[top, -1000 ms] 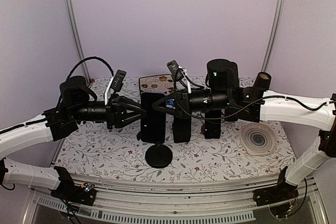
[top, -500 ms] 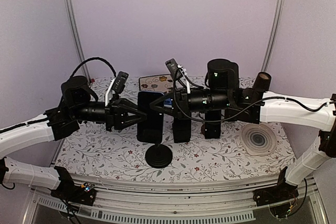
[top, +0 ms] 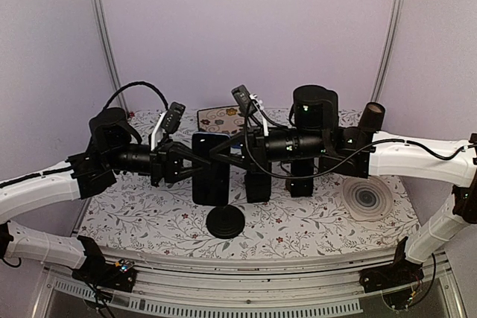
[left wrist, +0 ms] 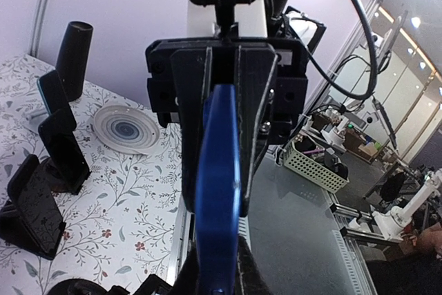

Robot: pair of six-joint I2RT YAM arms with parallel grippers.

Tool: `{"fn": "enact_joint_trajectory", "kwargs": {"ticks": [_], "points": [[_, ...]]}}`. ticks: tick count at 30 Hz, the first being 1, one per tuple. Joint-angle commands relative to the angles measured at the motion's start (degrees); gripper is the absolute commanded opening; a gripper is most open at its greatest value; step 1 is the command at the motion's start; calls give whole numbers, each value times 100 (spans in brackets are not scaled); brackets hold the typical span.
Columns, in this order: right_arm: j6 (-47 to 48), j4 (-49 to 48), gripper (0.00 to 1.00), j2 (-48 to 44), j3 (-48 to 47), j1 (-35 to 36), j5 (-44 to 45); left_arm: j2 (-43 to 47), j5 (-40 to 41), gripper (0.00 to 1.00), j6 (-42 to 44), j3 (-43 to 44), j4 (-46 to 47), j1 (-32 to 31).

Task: Place the phone on the phone stand
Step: Pass from the right arm to the left, then adjust the phone stand at the center of the board.

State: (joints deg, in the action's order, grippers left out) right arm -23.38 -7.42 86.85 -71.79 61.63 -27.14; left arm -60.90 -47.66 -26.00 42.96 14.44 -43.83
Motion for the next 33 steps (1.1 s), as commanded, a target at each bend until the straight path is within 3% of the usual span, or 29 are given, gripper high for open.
{"fn": "enact_joint_trajectory", "kwargs": {"ticks": [1,4,11,15,21,27,33], "points": [[95,-304,2,-19,-89,60,199,-18,-144,4,-36,-127,310,-20],[138,-150,6,-23,-121,68,321,14,-102,0,-13,-168,295,-20],[158,325,59,-324,4,144,1386,370,447,0,126,-293,106,-11],[164,659,73,-573,192,418,2521,679,1085,0,247,-361,-190,22],[75,1111,76,-782,545,1054,4212,1219,2009,0,224,-470,-460,129],[-367,1504,73,-538,512,1778,5694,1665,2823,0,211,-501,-682,166],[-1149,2371,64,133,-2,2151,6335,1838,3133,0,244,-450,-840,187]]}}
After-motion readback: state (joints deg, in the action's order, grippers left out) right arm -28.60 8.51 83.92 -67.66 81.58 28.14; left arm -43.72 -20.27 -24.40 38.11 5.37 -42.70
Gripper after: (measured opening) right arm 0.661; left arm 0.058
